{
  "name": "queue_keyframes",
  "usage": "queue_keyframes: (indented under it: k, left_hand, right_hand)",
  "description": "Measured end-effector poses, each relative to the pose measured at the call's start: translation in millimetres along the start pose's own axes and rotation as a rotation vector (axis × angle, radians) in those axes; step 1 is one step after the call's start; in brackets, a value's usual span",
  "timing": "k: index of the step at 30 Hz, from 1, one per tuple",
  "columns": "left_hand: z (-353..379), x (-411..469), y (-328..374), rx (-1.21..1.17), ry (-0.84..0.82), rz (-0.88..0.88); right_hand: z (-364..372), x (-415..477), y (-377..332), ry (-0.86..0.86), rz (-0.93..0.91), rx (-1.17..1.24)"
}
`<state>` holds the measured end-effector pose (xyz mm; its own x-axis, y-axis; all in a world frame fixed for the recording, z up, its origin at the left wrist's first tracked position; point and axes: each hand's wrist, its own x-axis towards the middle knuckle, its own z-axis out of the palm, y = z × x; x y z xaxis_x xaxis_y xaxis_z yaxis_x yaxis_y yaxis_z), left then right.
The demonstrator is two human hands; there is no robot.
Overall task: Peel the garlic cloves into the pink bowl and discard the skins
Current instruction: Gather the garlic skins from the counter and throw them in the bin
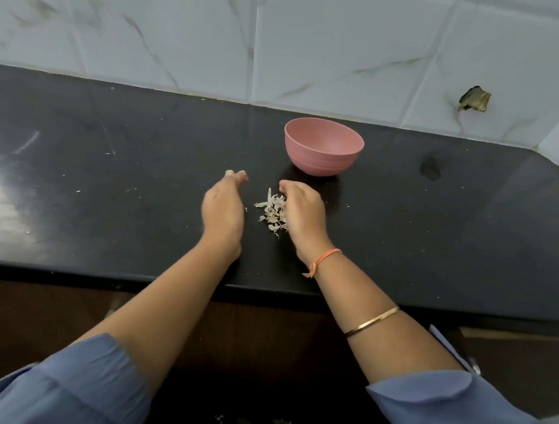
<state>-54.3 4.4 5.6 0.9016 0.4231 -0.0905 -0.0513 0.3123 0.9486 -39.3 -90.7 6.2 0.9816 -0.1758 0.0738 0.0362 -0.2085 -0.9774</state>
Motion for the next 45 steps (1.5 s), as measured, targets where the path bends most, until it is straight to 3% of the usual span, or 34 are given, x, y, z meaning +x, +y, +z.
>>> queue_keyframes:
  k: [4, 10, 15, 19, 23, 29, 32, 37, 45]
  left_hand:
    - [24, -9, -3, -0.078, -0.143, -0.107]
    - [0, 17, 15, -0.011, -0.135, 0.046]
    - [-2, 21, 10, 0.283, -0.336, 0.017]
    - [18, 20, -1, 0.35, -0.357, 0.0]
    - [18, 0, -7, 0.285, -0.237, -0.008]
    - [11, -42, -6, -0.164, 0.111, 0.045]
    - [24, -51, -8, -0.228, 0.175, 0.077]
    - [47, -50, -19, -0.255, 0.214, 0.058]
    - [53, -33, -11, -0.361, 0.174, -0.043]
  right_hand:
    - [20, -9, -4, -0.052, 0.03, 0.097]
    - [-28, 29, -8, 0.152, 0.037, 0.195]
    - [-38, 45, 3, 0.019, -0.021, -0.252]
    - [-19, 38, -1, -0.18, -0.121, -0.382]
    - [-12, 25, 4, -0.28, -0.16, -0.347]
    - [-28, 38, -7, -0.168, -0.081, 0.109]
    - [-31, 58, -5, -0.204, -0.063, 0.041]
    - [-21, 62, 3, -0.343, -0.131, -0.299]
    - [-19, 24, -1, -0.527, -0.177, -0.125]
